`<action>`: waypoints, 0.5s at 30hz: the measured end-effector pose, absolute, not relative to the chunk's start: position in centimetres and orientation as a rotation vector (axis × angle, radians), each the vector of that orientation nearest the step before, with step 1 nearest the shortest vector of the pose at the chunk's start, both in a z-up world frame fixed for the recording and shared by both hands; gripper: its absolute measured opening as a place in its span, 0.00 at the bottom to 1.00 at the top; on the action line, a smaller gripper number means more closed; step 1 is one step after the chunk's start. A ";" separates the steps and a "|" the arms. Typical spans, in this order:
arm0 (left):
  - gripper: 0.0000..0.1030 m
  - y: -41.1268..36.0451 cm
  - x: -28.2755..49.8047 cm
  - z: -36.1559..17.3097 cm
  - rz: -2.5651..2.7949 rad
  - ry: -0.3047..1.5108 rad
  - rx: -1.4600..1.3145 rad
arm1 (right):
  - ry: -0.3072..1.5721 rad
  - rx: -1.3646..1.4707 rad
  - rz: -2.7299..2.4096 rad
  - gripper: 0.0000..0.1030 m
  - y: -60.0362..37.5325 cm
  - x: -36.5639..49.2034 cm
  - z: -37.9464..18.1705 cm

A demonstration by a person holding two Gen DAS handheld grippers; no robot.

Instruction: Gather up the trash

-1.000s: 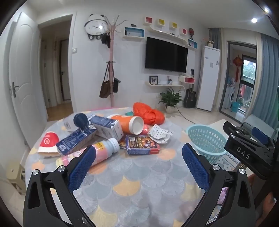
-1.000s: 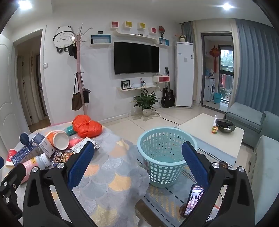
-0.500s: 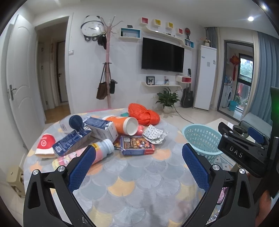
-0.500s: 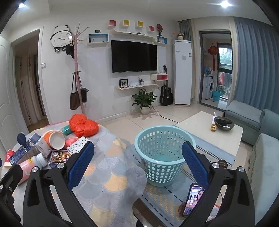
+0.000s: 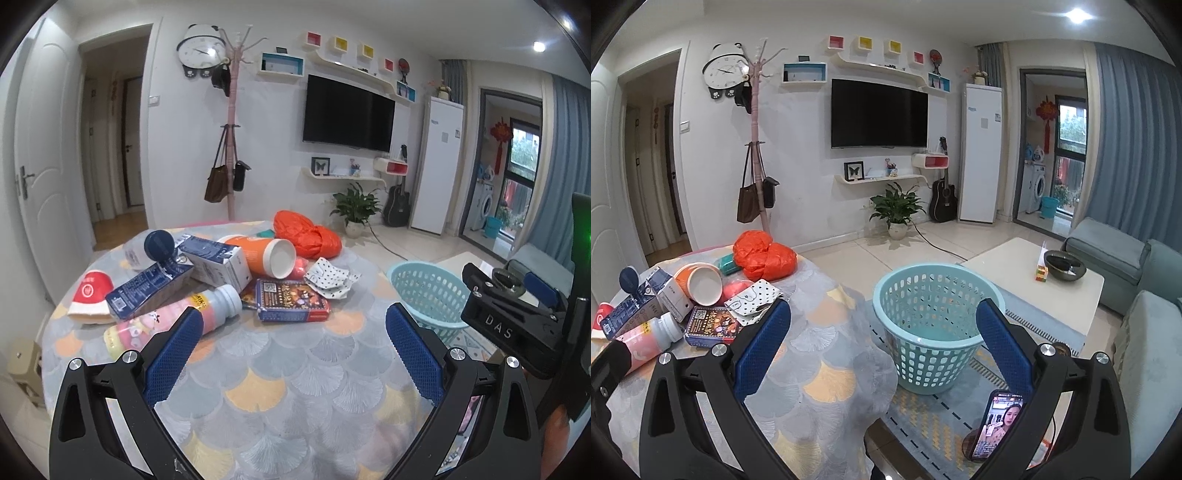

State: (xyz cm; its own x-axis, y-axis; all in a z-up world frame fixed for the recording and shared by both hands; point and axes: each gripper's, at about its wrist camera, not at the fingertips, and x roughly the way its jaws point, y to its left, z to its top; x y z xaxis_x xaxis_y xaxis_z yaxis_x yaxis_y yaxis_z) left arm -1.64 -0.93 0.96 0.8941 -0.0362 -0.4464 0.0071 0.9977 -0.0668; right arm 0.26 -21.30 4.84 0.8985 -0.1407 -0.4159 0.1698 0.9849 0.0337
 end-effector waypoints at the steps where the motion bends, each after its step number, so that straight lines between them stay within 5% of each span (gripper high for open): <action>1: 0.93 -0.9 -1.7 1.0 -0.022 0.464 -0.064 | 0.420 0.070 -0.160 0.92 -21.2 0.1 4.9; 15: 0.93 -0.5 -3.3 2.4 -0.031 0.423 -0.076 | 0.396 0.075 -0.167 0.92 -21.4 -1.2 6.5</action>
